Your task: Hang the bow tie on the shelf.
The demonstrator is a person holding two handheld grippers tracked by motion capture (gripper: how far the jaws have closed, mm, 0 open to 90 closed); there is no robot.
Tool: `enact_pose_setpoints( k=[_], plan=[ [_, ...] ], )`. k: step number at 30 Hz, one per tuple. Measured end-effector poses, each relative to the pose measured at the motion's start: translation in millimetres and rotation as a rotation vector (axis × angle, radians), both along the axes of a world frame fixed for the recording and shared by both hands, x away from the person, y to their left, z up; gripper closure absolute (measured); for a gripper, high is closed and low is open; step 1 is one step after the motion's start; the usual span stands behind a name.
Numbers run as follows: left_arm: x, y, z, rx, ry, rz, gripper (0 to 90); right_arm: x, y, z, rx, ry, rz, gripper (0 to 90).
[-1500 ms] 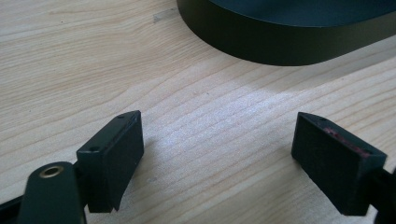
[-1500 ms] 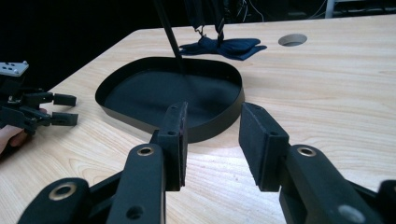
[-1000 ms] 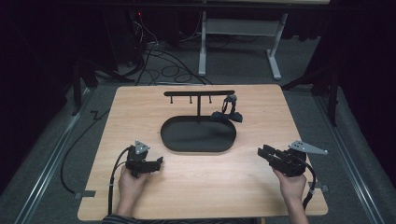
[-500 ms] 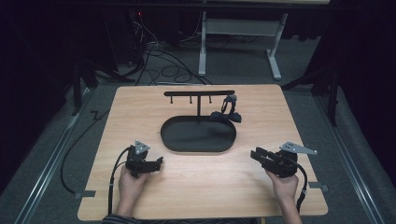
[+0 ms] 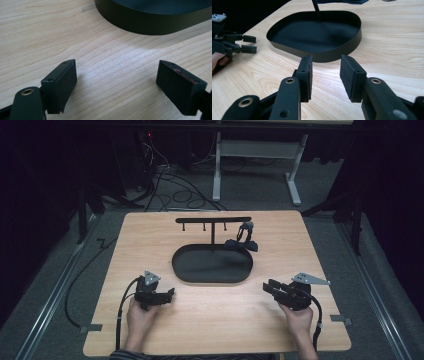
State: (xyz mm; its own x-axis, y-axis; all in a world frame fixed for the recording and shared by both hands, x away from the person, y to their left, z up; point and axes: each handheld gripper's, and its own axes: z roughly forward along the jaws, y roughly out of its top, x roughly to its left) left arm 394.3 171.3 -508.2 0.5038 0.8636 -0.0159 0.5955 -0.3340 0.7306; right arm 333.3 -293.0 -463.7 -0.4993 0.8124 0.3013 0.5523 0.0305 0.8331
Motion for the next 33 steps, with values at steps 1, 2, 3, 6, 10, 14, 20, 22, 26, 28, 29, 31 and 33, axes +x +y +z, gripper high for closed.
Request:
enact_pose_setpoints(
  k=[1,2,3,6,10,14,20,22,26,28,29,31,33],
  plan=[
    [0.0,0.0,0.0,0.0,0.0,0.0,17.2,0.7,0.9,-0.9,-0.001,0.0,0.0,64.2],
    [0.0,0.0,0.1,0.001,0.001,0.0,17.2,1.7,1.9,-2.1,-0.004,0.0,0.001,64.3],
    [0.0,0.0,0.0,0.0,0.0,0.0,17.2,2.5,3.4,-3.0,-0.001,0.007,0.002,64.3],
    [0.0,0.0,0.0,0.0,0.0,0.0,17.2,5.8,7.6,-5.6,-0.012,0.015,0.012,64.3],
    [0.0,0.0,0.0,0.0,0.0,0.0,17.2,9.2,11.6,-7.8,-0.018,0.018,0.018,64.3],
    [0.0,0.0,0.2,0.001,0.002,0.0,17.2,12.5,16.8,-10.7,-0.034,0.025,0.025,64.4],
    [0.0,0.0,0.1,0.001,0.001,0.0,17.2,16.5,23.1,-15.9,-0.059,0.036,0.028,64.3],
    [0.0,0.0,0.0,0.0,0.0,0.0,17.2,17.4,24.4,-17.3,-0.061,0.038,0.029,64.3],
    [0.0,0.0,0.0,0.0,0.0,0.0,17.2,19.4,26.1,-19.8,-0.069,0.041,0.028,64.6],
    [0.0,0.0,0.0,0.0,0.0,0.0,17.2,20.0,26.7,-20.8,-0.074,0.045,0.027,64.7],
    [0.0,0.0,0.1,0.001,0.0,0.0,17.2,20.2,27.2,-21.3,-0.076,0.046,0.026,64.8],
    [0.0,0.0,0.2,0.002,0.002,0.0,17.2,20.6,28.5,-22.4,-0.087,0.05,0.022,64.8],
    [0.0,0.0,0.0,0.001,0.0,0.0,17.2,21.3,29.6,-24.0,-0.101,0.05,0.021,64.8]
  ],
)
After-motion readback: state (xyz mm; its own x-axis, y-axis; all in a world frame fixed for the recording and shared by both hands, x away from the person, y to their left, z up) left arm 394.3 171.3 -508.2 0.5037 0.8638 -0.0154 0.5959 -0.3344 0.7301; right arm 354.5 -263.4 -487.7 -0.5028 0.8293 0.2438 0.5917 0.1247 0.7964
